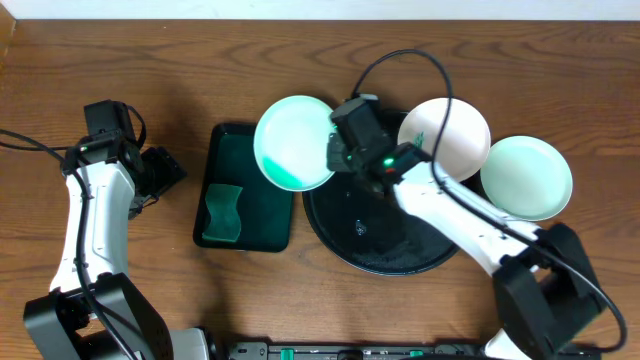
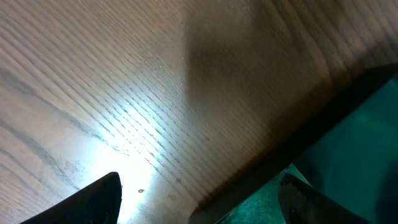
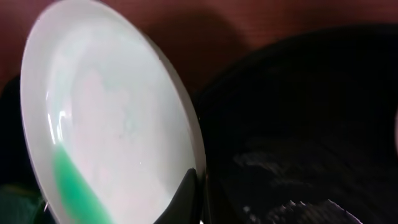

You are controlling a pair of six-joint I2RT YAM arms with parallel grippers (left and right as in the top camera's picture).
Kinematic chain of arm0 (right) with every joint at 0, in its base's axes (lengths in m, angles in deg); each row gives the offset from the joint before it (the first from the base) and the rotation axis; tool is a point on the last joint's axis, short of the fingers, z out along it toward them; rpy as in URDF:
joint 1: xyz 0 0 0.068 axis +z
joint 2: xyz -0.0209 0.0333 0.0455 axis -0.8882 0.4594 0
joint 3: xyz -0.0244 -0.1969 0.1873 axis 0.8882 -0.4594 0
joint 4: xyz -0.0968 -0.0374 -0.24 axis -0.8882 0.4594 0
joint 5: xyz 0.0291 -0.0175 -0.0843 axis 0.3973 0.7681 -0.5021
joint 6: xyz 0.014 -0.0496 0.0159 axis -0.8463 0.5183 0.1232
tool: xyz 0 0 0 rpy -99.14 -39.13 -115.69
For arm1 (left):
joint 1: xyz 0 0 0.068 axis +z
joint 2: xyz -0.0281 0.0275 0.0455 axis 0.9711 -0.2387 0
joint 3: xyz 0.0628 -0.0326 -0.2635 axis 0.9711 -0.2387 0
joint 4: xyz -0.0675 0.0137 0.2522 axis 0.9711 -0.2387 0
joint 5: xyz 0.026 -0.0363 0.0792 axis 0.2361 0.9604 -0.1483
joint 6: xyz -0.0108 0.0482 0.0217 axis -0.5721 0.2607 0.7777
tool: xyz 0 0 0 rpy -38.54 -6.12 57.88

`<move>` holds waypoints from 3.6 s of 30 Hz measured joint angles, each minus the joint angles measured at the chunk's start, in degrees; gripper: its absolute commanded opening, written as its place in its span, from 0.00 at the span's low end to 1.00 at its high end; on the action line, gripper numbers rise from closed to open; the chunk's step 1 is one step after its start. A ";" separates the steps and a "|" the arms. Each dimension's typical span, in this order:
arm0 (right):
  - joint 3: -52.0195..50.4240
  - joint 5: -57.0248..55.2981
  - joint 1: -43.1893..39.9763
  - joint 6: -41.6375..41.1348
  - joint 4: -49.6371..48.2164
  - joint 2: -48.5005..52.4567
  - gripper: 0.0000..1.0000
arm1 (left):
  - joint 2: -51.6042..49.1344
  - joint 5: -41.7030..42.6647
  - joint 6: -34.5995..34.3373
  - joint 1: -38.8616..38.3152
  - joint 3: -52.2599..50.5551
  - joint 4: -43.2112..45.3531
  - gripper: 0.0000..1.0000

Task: Clean dirty plates on tray and stack at the side
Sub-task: 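Lift the pale green plate by its rim with the right gripper, then tilt the pale green plate over the rectangular tray to drain it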

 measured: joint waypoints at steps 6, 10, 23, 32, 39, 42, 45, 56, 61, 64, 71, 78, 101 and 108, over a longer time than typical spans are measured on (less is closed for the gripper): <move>0.00 -6.73 3.85 0.61 -6.69 1.62 0.01 | 0.00 0.00 0.00 0.00 0.00 0.00 0.81; 0.07 -11.06 5.42 3.39 -11.58 1.62 0.01 | 0.00 0.00 0.00 0.00 0.00 0.00 0.81; 0.15 -22.95 10.62 29.94 -26.93 1.62 0.01 | 0.00 0.02 0.00 0.00 0.00 0.00 0.81; 0.15 -24.96 11.63 49.53 -32.61 1.62 0.01 | 0.00 0.00 0.00 0.00 0.00 0.00 0.81; 0.17 -25.24 13.16 63.63 -37.88 1.62 0.01 | 0.00 0.02 0.00 0.00 0.00 0.00 0.81; 0.20 -25.27 14.03 70.47 -40.83 1.62 0.01 | 0.00 0.02 0.00 0.00 0.00 -0.04 0.81; 0.22 -25.35 14.88 76.96 -42.91 1.62 0.01 | 0.00 0.02 0.00 0.00 0.00 -0.04 0.81; 0.22 -25.38 15.52 86.84 -44.63 1.62 0.01 | 0.00 0.02 0.00 0.00 0.00 -0.02 0.81; 0.22 -25.35 15.52 89.02 -44.63 1.62 0.01 | 0.00 0.00 0.00 0.00 0.00 -0.02 0.81; 0.22 -25.38 15.52 89.79 -44.63 1.62 0.01 | 0.00 0.02 0.00 0.00 0.00 -0.02 0.81; 0.22 -25.38 15.52 90.18 -44.87 1.62 0.01 | 0.00 0.00 0.00 0.00 0.00 -0.02 0.81; 0.22 -25.59 15.52 90.95 -45.75 1.60 0.01 | 0.00 0.00 0.00 0.00 0.00 -0.02 0.81; 0.22 -29.14 15.96 83.76 -46.82 1.62 0.01 | 0.00 0.02 0.00 0.00 0.00 -0.02 0.81; 0.22 -31.52 15.96 76.46 -45.07 1.62 0.01 | 0.00 0.00 0.00 0.00 0.00 -0.02 0.81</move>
